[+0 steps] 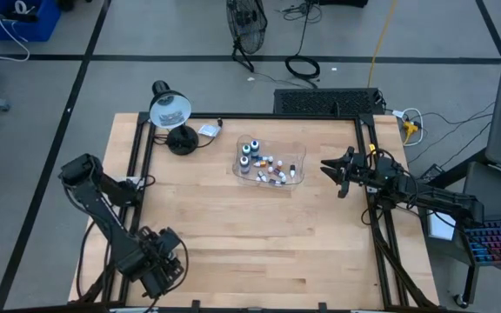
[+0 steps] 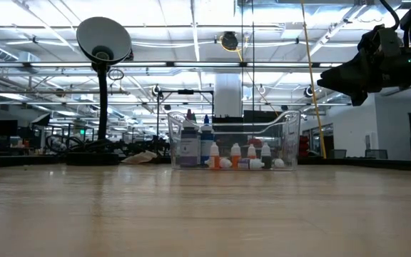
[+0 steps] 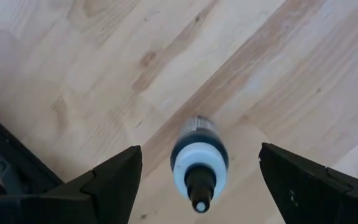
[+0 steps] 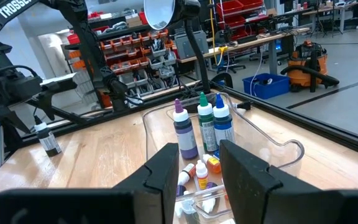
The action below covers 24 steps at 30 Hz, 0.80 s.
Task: Pick & Place food coloring
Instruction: Put the black big food coloring into the transparent bin
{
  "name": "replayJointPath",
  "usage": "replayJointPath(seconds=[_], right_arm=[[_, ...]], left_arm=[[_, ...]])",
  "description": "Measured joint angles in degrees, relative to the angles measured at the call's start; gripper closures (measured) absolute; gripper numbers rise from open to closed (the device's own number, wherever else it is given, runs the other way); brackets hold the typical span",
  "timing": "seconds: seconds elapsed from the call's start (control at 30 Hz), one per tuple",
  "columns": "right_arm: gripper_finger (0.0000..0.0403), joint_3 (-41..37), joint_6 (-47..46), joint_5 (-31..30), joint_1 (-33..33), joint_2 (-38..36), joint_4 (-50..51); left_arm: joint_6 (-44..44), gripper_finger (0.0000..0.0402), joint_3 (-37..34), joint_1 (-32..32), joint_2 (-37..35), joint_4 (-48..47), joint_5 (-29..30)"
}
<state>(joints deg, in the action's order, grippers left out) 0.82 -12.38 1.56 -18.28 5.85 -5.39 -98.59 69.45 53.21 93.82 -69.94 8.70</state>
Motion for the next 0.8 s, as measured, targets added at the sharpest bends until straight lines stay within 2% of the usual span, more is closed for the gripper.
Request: replayJointPath(seconds=[0.3, 0.57, 0.8], right_arm=[[0.0298, 0.0, 0.0, -0.02, 0.0, 0.0, 0.0], [0.0298, 0.02, 0.0, -0.02, 0.0, 0.02, 0.0], [0.0298, 0.02, 0.01, -0.01, 0.01, 0.02, 0.0]], left_arm=[[-0.93, 0.0078, -0.15, 1.38, 0.0, 0.48, 1.03], [-0.48, 0.0078, -7.59, 1.26, 0.02, 8.77, -1.22], [0.94, 0.0078, -8.49, 1.23, 0.02, 8.97, -2.18]])
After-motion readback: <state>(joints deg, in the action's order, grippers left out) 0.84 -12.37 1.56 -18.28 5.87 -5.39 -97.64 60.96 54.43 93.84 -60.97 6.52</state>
